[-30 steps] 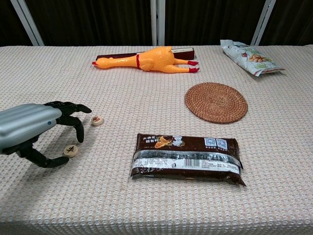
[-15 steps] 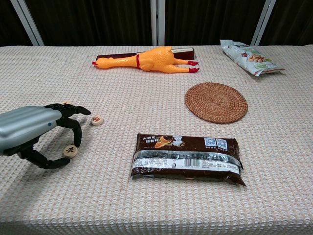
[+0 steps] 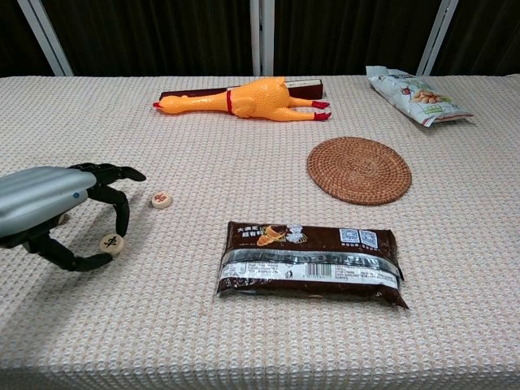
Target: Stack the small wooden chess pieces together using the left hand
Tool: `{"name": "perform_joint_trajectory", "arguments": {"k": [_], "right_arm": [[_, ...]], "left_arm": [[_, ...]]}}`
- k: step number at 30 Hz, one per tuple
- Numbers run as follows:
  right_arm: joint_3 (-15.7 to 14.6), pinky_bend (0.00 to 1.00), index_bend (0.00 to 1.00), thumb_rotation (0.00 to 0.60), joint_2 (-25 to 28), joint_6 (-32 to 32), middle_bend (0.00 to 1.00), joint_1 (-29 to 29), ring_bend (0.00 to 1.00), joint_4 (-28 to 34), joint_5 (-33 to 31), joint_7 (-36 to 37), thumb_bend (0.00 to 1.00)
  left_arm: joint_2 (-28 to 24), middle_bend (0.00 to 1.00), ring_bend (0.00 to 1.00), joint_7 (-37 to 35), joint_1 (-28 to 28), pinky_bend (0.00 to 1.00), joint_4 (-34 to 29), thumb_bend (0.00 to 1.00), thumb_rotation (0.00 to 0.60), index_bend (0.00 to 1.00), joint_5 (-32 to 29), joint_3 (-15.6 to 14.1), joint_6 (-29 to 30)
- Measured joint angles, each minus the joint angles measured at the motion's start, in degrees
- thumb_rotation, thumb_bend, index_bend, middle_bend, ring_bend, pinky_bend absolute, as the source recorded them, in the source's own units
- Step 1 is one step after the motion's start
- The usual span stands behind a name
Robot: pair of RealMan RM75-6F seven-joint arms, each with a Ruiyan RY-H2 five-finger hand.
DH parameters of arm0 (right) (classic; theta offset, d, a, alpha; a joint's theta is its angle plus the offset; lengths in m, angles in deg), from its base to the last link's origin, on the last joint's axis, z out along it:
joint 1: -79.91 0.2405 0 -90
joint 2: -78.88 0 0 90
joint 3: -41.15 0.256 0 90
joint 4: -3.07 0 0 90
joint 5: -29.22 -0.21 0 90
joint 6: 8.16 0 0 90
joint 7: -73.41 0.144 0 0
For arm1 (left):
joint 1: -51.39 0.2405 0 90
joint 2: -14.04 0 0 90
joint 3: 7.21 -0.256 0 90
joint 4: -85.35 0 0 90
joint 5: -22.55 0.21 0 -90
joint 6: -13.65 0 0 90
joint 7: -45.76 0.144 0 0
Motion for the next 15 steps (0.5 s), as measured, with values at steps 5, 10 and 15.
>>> {"name": "perform_joint_trajectory", "arguments": {"k": [5,10,15], "right_arm": [[-0.01,0.0,0.0,0.6,-0.03,-0.79,0.0,0.32,0.0,-0.07,-0.23,-0.11,0.26],[-0.09,0.0,0.0,0.6,-0.02,-0.65,0.0,0.3,0.0,0.1,-0.01,-0.16,0.26],[-0.19,0.0,0.0,0.6,-0.07,-0.58,0.0,0.26,0.0,0.15,0.12,-0.37,0.26]], "left_arm": [[-2.78,0.05,0.0,1.03,0.07,0.0,-2.17,0.28,0.6,0.52,-0.5,1.33,1.53],[-6.75,0.05,0.0,0.7,0.37,0.0,-3.39,0.28,0.6,0.52,-4.47,3.05,1.89],[-8.15,0.05,0.0,-2.14,0.79,0.0,-2.1,0.28,0.6,0.52,-7.85,3.53,0.42]]}}
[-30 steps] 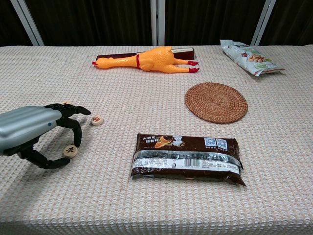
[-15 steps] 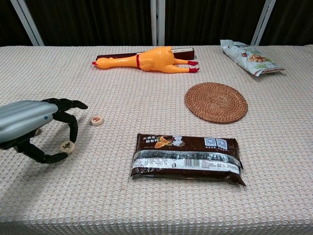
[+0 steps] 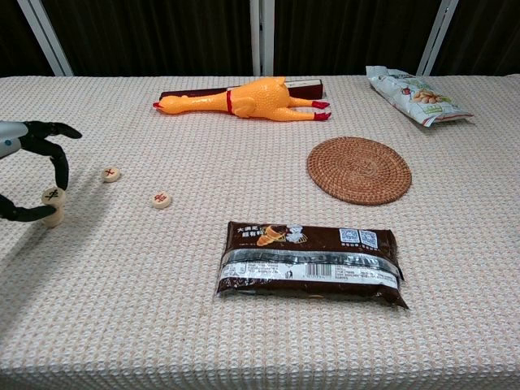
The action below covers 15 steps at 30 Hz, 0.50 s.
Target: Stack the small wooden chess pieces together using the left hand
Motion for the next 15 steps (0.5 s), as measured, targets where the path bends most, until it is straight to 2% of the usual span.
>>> {"name": "perform_joint_trajectory", "arguments": {"k": [6,15], "right_arm": [[0.2,0.0,0.0,0.6,-0.16,0.11,0.0,-0.06,0.0,0.08,-0.45,-0.42,0.26],[0.27,0.0,0.0,0.6,-0.04,0.11,0.0,-0.11,0.0,-0.01,-0.63,-0.21,0.26]], "left_arm": [[1.07,0.05,0.0,-3.2,0.06,0.0,3.31,0.28,0.6,0.52,-0.44,-0.18,-1.44],[1.95,0.05,0.0,-2.6,-0.2,0.0,5.16,0.28,0.6,0.51,-0.16,-0.26,-1.37]]}}
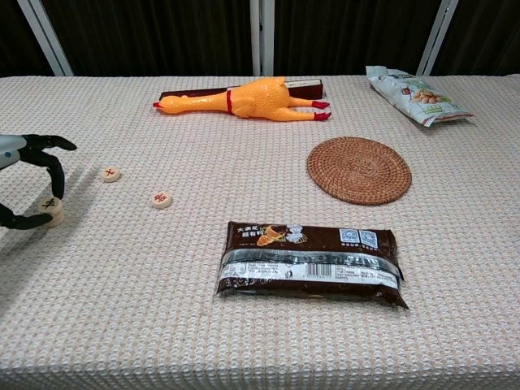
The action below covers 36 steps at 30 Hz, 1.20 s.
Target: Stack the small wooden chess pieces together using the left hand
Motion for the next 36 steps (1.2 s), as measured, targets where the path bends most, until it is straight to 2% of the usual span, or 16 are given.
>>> {"name": "perform_joint_trajectory", "arguments": {"k": [13,22,28,36], "right_arm": [[0.0,0.0,0.0,0.6,-0.3,0.11,0.0,-0.06,0.0,0.29,0.01,-0.83,0.26],[0.08,0.0,0.0,0.6,-0.34,0.04,0.0,-0.05,0.0,0.33,-0.18,-1.07,0.26],[0.07,0.0,0.0,0.6,-0.37,-0.11,0.0,0.01,0.0,0.36,-0.21,-1.25,0.26],[0.16,0.0,0.0,0.6,-0.33,-0.07,0.0,0.0,0.0,0.49,-0.32,-1.21,0.26]], "left_arm": [[-0.46,0.05,0.0,-1.6,0.17,0.0,-0.01,0.28,0.6,0.49,-0.14,-0.17,-0.26],[-0.63,0.05,0.0,-2.49,0.22,0.0,0.08,0.28,0.6,0.42,0.09,-0.33,-0.46],[-1.04,0.05,0.0,-2.55,0.36,0.0,-0.36,0.28,0.6,0.41,-0.01,-0.46,-0.42],[-2.07,0.05,0.0,-1.78,-0.34,0.0,-5.36,0.28,0.6,0.4,2.73,0.6,1.46]]}}
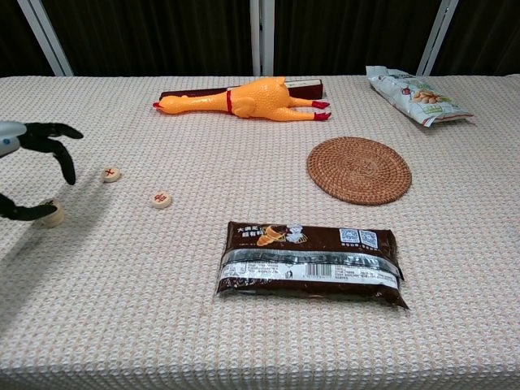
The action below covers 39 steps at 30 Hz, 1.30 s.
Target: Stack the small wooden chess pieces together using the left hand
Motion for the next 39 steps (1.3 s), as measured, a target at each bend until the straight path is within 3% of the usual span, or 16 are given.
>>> {"name": "perform_joint_trajectory", "arguments": {"k": [8,18,39], "right_arm": [[-0.03,0.0,0.0,0.6,0.32,-0.35,0.0,0.09,0.0,-0.13,-0.09,0.96,0.26],[-0.03,0.0,0.0,0.6,0.71,-0.68,0.0,0.25,0.0,-0.89,0.03,2.74,0.26],[0.09,0.0,0.0,0.6,0.76,-1.28,0.0,0.49,0.0,-0.84,-0.62,2.6,0.26]], "left_arm": [[2.62,0.05,0.0,6.97,-5.51,0.0,-2.55,0.28,0.6,0.39,-5.19,2.98,-4.44],[11.88,0.05,0.0,13.79,-10.78,0.0,5.68,0.28,0.6,0.39,-14.16,4.97,-6.24],[14.1,0.05,0.0,9.08,-12.74,0.0,9.61,0.28,0.6,0.45,-11.78,3.42,-8.02]]}}
